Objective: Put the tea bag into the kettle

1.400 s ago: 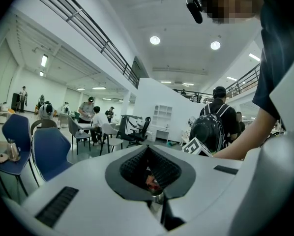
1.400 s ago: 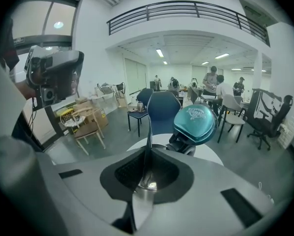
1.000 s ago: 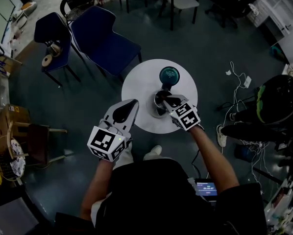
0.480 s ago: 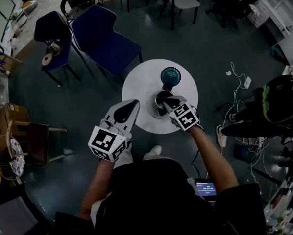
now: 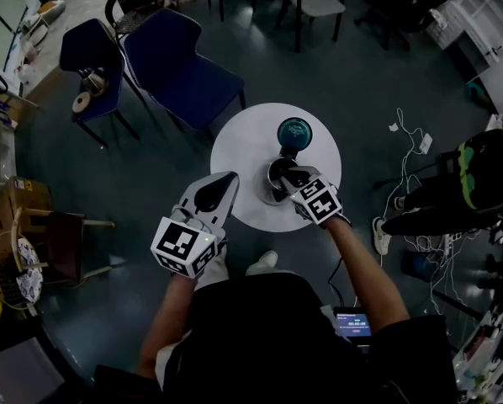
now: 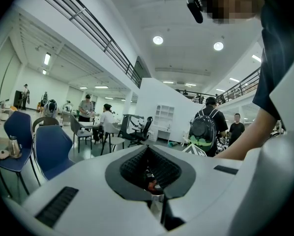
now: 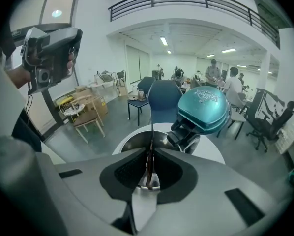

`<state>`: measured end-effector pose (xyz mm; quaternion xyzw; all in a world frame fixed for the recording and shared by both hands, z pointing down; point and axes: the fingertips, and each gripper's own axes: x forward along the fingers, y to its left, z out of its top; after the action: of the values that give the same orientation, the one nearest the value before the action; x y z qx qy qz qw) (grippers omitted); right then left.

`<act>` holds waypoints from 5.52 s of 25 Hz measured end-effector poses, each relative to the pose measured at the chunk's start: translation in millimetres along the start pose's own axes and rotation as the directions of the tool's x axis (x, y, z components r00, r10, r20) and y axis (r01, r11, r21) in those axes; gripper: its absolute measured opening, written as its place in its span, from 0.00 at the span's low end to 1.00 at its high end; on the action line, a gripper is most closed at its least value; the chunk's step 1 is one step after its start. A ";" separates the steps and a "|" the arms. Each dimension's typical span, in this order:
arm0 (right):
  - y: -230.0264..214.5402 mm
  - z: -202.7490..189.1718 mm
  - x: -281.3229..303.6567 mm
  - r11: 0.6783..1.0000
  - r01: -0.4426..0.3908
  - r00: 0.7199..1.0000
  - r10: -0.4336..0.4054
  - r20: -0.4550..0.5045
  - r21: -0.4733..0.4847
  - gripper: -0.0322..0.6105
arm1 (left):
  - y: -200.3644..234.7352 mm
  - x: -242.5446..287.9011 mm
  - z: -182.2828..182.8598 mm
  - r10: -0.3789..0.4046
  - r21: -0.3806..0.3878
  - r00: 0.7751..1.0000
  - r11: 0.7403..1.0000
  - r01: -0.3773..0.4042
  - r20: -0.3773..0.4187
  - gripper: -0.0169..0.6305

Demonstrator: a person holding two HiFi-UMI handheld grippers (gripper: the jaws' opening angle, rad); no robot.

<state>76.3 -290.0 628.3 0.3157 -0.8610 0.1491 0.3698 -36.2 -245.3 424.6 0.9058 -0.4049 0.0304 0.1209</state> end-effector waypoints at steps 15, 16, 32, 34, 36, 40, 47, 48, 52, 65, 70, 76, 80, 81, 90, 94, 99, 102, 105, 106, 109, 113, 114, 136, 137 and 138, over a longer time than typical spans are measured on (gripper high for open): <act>-3.1 11.6 1.5 0.999 0.025 0.999 -0.025 0.021 -0.024 0.11 | 7.2 8.5 -3.9 -0.017 -0.010 1.000 1.000 0.016 -0.003 0.05; -4.0 10.1 2.2 0.999 0.025 1.000 -0.025 0.015 -0.025 0.11 | 7.0 9.4 -3.9 -0.017 -0.010 1.000 1.000 0.017 -0.004 0.05; -5.4 -1.3 15.3 0.995 0.034 0.997 -0.040 -0.064 -0.094 0.10 | 15.3 7.8 -5.5 -0.007 -0.017 1.000 1.000 0.006 -0.012 0.05; -4.7 -2.7 15.4 0.992 0.039 0.996 -0.047 -0.070 -0.118 0.10 | 14.2 8.0 -4.8 -0.006 -0.018 1.000 1.000 0.005 -0.009 0.05; -3.6 -3.7 15.9 0.991 0.027 0.997 -0.037 -0.074 -0.128 0.10 | 13.8 9.2 -3.9 -0.007 -0.017 1.000 1.000 0.007 -0.007 0.05; -2.3 -2.0 15.4 0.993 0.005 0.998 -0.013 -0.066 -0.115 0.10 | 12.8 12.2 -2.9 -0.011 -0.018 1.000 1.000 0.011 -0.009 0.05; -6.5 11.6 -5.4 0.998 0.022 1.000 -0.021 0.019 -0.056 0.15 | 5.6 12.2 -1.9 -0.017 -0.010 1.000 1.000 0.017 -0.004 0.05; -6.7 16.0 -10.0 0.998 0.022 0.999 -0.020 0.039 -0.050 0.15 | 5.8 11.7 -1.9 -0.018 -0.009 1.000 1.000 0.018 -0.003 0.05; -2.4 31.8 -33.4 0.999 0.005 0.993 -0.001 0.114 -0.033 0.13 | 1.6 12.3 -0.2 -0.023 -0.003 1.000 1.000 0.023 0.003 0.05; -3.8 85.1 -147.7 0.997 0.064 0.900 -0.036 0.434 -0.049 0.08 | -45.8 43.3 6.0 -0.045 0.054 0.999 0.998 0.045 0.005 0.05; -7.9 89.4 -185.6 0.994 0.092 0.857 -0.053 0.513 -0.050 0.08 | -71.5 53.1 1.5 -0.049 0.075 0.999 0.996 0.048 0.008 0.05; -17.7 93.1 -213.6 0.994 0.106 0.812 -0.072 0.579 -0.025 0.08 | -89.3 58.8 6.5 -0.018 0.163 1.000 0.986 0.015 0.013 0.05; -18.1 100.6 -230.9 0.994 0.110 0.775 -0.082 0.627 -0.006 0.08 | -91.2 60.2 14.9 -0.008 0.176 0.999 0.984 0.003 0.031 0.05; -18.9 103.3 -235.8 0.994 0.108 0.762 -0.085 0.642 0.004 0.08 | -91.5 60.4 16.9 -0.004 0.181 0.999 0.984 -0.002 0.034 0.05; -18.3 115.1 -253.7 0.992 0.121 0.725 -0.103 0.681 0.022 0.08 | -93.7 60.0 38.3 -0.015 0.198 0.996 0.980 -0.002 0.085 0.05; -11.4 121.1 -261.3 0.989 0.149 0.712 -0.118 0.692 0.016 0.08 | -95.8 55.2 47.1 -0.035 0.209 0.994 0.978 0.013 0.104 0.05; 11.1 134.4 -268.3 0.990 0.139 0.691 -0.120 0.713 0.031 0.08 | -94.2 34.1 57.0 -0.047 0.221 0.992 0.975 0.020 0.117 0.05; 29.1 142.4 -271.6 0.988 0.146 0.681 -0.135 0.720 0.047 0.08 | -92.4 17.0 60.6 -0.060 0.226 0.992 0.974 0.033 0.114 0.05; 43.7 140.1 -274.4 0.985 0.160 0.678 -0.151 0.720 0.056 0.08 | -95.9 3.4 61.4 -0.079 0.230 0.991 0.972 0.051 0.111 0.05; 48.2 138.6 -276.2 0.984 0.166 0.678 -0.159 0.718 0.062 0.08 | -98.2 -0.4 61.1 -0.088 0.230 0.990 0.971 0.060 0.110 0.05; 61.7 135.3 -282.0 0.980 0.184 0.676 -0.185 0.714 0.080 0.08 | -104.6 -11.1 58.1 -0.119 0.233 0.987 0.968 0.092 0.106 0.05; 80.3 135.1 -289.8 0.975 0.200 0.671 -0.211 0.710 0.100 0.08 | -112.6 -26.3 57.9 -0.147 0.229 0.984 0.966 0.121 0.102 0.05; 85.3 134.8 -291.7 0.973 0.204 0.671 -0.217 0.709 0.104 0.08 | -114.8 -30.7 58.2 -0.153 0.228 0.983 0.965 0.126 0.101 0.05; 206.0 129.9 -319.5 0.953 0.262 0.645 -0.292 0.706 0.154 0.08 | -144.6 -140.8 57.4 -0.252 0.264 0.961 0.940 0.215 0.112 0.05; 211.8 129.3 -320.8 0.952 0.264 0.643 -0.295 0.707 0.156 0.08 | -146.0 -146.1 56.8 -0.257 0.264 0.960 0.939 0.221 0.111 0.05; 217.6 128.9 -321.5 0.951 0.267 0.640 -0.296 0.709 0.156 0.08 | -146.8 -151.3 56.1 -0.263 0.263 0.959 0.938 0.227 0.109 0.05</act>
<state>33.6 -49.3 300.3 0.4854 -0.8737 -0.0313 0.0125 -31.4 -54.7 318.6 0.9570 -0.2893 0.0009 -0.0197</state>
